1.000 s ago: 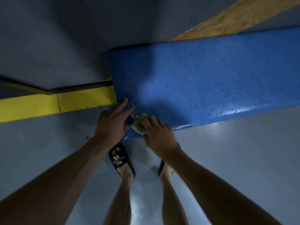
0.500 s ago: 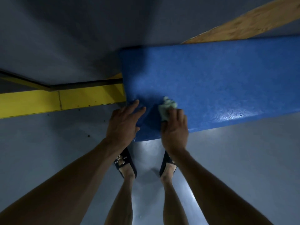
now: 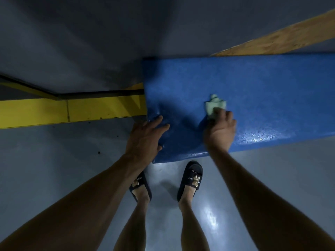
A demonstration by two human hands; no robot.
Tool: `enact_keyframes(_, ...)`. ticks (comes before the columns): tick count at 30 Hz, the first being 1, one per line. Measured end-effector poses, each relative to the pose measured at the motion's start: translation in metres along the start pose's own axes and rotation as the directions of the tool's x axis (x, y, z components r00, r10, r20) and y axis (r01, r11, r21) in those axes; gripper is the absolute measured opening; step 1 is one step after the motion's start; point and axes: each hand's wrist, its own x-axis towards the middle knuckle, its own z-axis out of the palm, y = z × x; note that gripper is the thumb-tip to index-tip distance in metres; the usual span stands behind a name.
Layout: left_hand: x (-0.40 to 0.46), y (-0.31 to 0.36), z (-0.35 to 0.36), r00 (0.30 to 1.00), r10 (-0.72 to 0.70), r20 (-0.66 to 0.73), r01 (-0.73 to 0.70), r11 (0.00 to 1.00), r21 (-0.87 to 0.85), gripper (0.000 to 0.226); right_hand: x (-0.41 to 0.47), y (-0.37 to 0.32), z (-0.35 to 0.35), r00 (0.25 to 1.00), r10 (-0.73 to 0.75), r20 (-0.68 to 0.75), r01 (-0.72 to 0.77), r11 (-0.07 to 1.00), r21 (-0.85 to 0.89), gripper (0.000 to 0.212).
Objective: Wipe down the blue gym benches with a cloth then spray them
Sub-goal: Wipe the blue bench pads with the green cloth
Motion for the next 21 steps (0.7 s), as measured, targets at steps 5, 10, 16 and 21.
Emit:
enact_keyframes(5, 0.003, -0.002, -0.003, 1.0, 0.011, 0.018, -0.011, 1.0, 0.012, 0.076, -0.018, -0.009, -0.01, 0.798, -0.547, 0.25, 0.567, 0.824, -0.008, 0.041)
enact_keyframes(10, 0.001, -0.003, -0.005, 1.0, 0.006, 0.021, -0.006, 0.999, -0.034, 0.075, 0.062, 0.057, -0.036, 0.864, -0.459, 0.205, 0.48, 0.875, -0.064, 0.046)
enact_keyframes(16, 0.005, -0.002, -0.007, 0.998, -0.028, 0.059, 0.032, 0.997, -0.067, 0.073, 0.042, 0.01, 0.005, 0.998, -0.053, -0.029, 0.054, 0.998, 0.023, 0.042)
enact_keyframes(21, 0.007, -0.005, -0.004, 0.997, -0.056, 0.06, 0.062, 0.993, -0.1, 0.075, 0.005, -0.02, 0.004, 0.744, -0.645, 0.176, 0.638, 0.764, 0.102, 0.054)
